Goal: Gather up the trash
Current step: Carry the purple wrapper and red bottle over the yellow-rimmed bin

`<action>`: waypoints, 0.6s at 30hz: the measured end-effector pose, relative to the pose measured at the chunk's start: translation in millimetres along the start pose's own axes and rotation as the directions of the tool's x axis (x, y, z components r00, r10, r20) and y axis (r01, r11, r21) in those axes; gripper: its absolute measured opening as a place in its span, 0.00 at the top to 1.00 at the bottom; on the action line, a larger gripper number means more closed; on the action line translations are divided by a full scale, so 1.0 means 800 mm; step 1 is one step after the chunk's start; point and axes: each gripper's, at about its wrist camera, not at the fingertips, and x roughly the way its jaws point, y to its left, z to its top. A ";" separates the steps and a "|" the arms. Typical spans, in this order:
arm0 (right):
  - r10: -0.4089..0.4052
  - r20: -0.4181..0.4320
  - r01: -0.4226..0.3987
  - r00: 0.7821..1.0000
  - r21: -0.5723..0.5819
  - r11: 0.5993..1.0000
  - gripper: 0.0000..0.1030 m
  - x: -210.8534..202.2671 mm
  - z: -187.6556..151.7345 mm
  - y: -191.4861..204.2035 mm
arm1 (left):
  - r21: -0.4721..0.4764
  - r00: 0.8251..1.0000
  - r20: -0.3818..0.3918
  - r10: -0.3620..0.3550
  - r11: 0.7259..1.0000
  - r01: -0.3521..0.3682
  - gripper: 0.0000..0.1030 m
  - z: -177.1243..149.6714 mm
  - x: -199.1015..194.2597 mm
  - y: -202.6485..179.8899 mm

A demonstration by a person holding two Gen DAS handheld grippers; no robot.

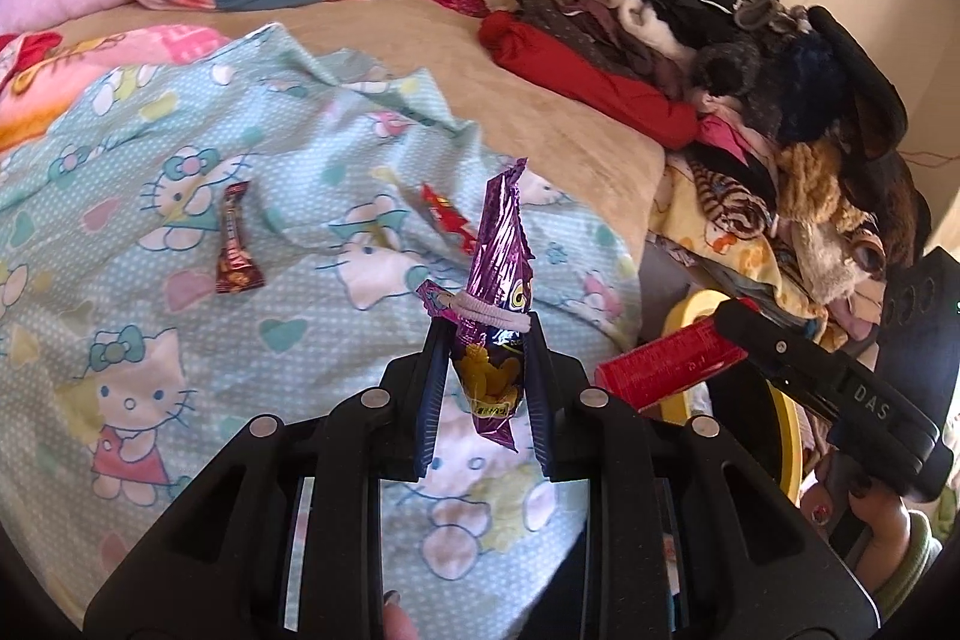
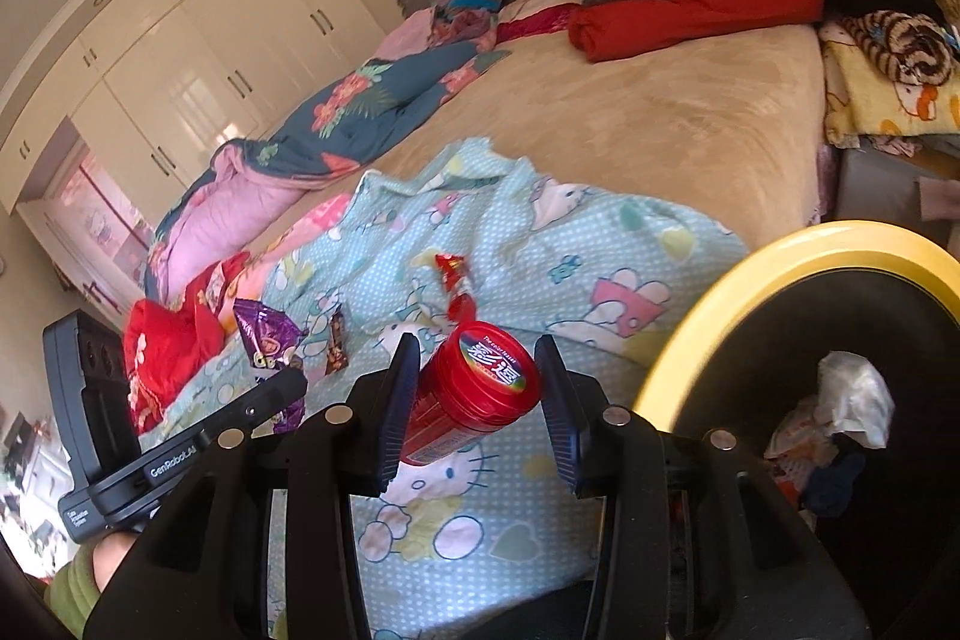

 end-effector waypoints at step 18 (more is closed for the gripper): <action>-0.060 0.090 0.051 0.994 0.099 0.994 0.63 -0.069 0.000 -0.072 | 0.139 0.995 -0.052 -0.085 0.986 0.091 0.82 -0.015 0.016 -0.090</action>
